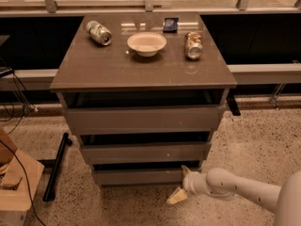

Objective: Open bottom drawer

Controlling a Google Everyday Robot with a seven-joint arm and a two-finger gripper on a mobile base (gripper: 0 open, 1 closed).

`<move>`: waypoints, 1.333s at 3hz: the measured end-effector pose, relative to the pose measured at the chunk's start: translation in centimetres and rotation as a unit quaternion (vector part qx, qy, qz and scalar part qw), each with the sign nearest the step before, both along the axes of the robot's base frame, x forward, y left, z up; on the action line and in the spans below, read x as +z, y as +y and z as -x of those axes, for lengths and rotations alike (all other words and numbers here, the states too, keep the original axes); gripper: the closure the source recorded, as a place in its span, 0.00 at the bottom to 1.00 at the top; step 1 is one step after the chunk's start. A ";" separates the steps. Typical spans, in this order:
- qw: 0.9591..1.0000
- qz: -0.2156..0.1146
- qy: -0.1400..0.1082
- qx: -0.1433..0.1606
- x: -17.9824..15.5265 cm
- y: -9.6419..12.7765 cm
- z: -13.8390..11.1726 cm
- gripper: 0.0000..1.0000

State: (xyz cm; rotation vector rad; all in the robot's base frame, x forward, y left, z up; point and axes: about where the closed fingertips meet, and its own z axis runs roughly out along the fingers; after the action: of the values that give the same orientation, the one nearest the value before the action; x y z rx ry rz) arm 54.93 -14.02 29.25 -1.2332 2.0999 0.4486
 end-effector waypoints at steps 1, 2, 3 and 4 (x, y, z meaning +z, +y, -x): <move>1.000 -0.005 0.015 -0.013 -2.7 -0.7 -1.4 0.00; 0.999 -0.020 0.030 -0.028 -5.4 -1.4 -3.0 0.00; 0.998 -0.031 0.036 -0.032 -7.0 -1.5 -4.8 0.00; 0.997 -0.048 0.050 -0.026 -9.4 -0.4 -7.0 0.00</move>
Offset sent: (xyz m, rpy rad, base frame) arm 0.0571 -0.0311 -0.0840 0.0774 0.0834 -0.1054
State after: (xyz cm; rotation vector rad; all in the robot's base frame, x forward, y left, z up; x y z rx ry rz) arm 61.97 -14.42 19.84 -1.1190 2.1626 0.5901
